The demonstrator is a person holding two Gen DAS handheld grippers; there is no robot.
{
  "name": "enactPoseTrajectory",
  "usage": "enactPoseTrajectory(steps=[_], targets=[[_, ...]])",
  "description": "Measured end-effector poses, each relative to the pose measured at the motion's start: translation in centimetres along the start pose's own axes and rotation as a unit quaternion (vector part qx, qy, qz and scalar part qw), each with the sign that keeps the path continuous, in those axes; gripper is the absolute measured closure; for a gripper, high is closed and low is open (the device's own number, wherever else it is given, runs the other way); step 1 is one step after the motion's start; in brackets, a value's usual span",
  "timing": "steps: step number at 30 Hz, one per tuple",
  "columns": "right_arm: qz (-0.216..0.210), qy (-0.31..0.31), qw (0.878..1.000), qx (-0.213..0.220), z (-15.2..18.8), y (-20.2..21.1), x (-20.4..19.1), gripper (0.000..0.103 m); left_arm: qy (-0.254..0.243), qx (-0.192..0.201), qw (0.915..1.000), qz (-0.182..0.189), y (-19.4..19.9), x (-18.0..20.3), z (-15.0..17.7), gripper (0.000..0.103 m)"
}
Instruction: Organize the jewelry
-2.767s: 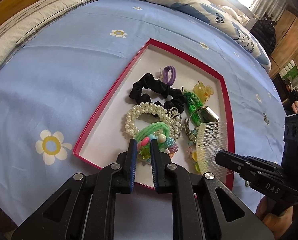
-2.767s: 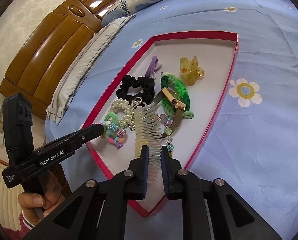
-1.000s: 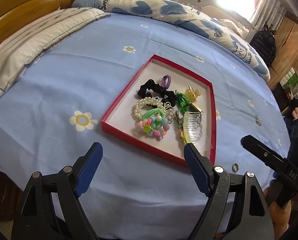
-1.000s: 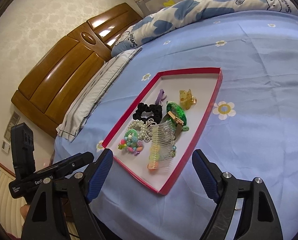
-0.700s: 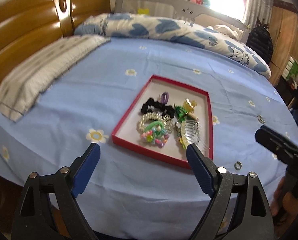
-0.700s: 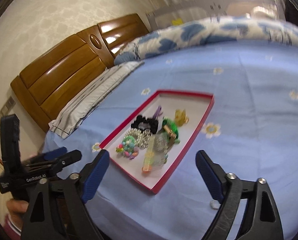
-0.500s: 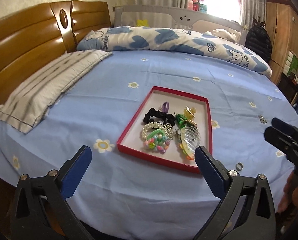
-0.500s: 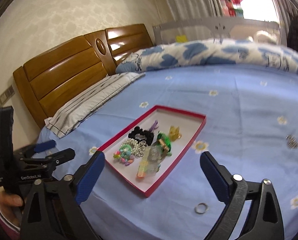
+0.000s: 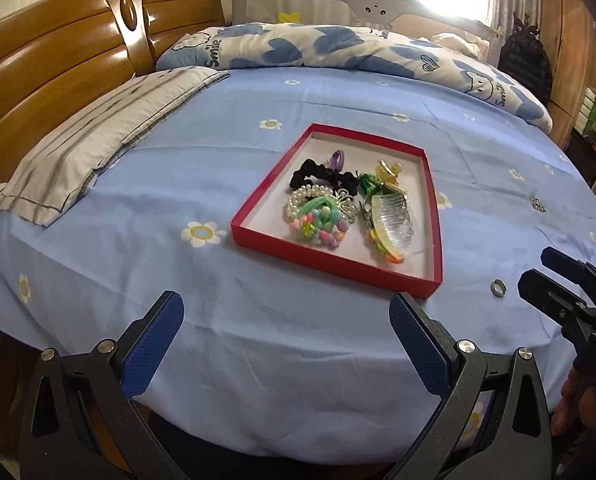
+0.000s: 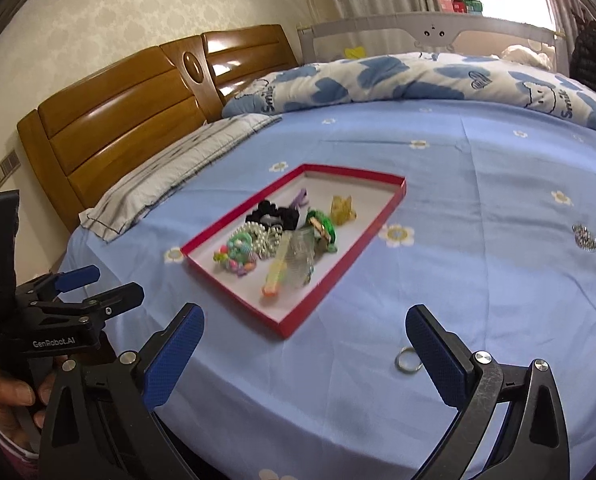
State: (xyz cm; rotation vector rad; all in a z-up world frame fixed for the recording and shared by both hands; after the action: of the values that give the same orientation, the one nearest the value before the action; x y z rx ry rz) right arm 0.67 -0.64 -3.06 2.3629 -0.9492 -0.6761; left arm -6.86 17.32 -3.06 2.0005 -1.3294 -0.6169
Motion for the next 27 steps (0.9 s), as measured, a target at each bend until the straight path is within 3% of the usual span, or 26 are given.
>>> enactPoseTrajectory(steps=[27], targets=[[0.026, -0.01, 1.0, 0.005, 2.0, 0.1, 0.8, 0.001, -0.027, 0.034, 0.999, 0.003, 1.1, 2.4, 1.4, 0.0]])
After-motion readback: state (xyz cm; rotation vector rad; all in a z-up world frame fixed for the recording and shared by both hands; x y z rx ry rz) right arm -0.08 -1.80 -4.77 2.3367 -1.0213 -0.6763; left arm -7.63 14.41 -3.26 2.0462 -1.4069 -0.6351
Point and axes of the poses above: each gripper's, at about its wrist camera, not at the fingertips, and y roughly against the way its jaws point, x to its right, z to its underside, the point moved 3 cm from there along -y, roughly the way its jaws point, and after that the axes turned 2 degrees about -z, right-handed, at the moved point
